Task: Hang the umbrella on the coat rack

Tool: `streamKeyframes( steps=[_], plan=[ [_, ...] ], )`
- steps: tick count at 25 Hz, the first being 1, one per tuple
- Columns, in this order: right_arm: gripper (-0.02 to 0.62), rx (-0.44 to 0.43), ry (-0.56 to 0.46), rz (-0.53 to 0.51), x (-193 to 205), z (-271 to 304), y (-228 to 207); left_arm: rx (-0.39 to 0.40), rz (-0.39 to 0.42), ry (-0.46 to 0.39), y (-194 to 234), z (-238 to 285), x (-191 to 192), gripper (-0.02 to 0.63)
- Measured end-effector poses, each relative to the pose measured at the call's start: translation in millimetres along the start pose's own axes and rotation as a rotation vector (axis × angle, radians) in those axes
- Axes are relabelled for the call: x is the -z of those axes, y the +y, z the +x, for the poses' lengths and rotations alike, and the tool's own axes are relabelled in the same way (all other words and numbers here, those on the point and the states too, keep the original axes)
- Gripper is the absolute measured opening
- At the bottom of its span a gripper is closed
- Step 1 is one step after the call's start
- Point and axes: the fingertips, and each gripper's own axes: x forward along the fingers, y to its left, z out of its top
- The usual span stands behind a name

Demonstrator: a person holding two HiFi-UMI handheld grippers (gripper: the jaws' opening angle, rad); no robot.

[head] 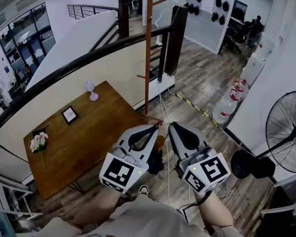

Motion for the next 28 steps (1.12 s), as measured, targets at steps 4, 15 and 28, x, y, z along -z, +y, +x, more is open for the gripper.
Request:
streamKeyframes(
  steps=[4,15,28],
  plan=[
    [0.008,0.031,-0.014,-0.001,-4,37,-28,0.022,0.019,-0.009,35,32,2,0.005],
    [0.008,0.035,-0.003,-0.063,4,109,-95,0.036,0.022,-0.013,98,106,19,0.006],
    [0.008,-0.123,-0.003,-0.027,13,202,-227,-0.051,-0.001,0.019,169,243,40,0.006]
  ],
)
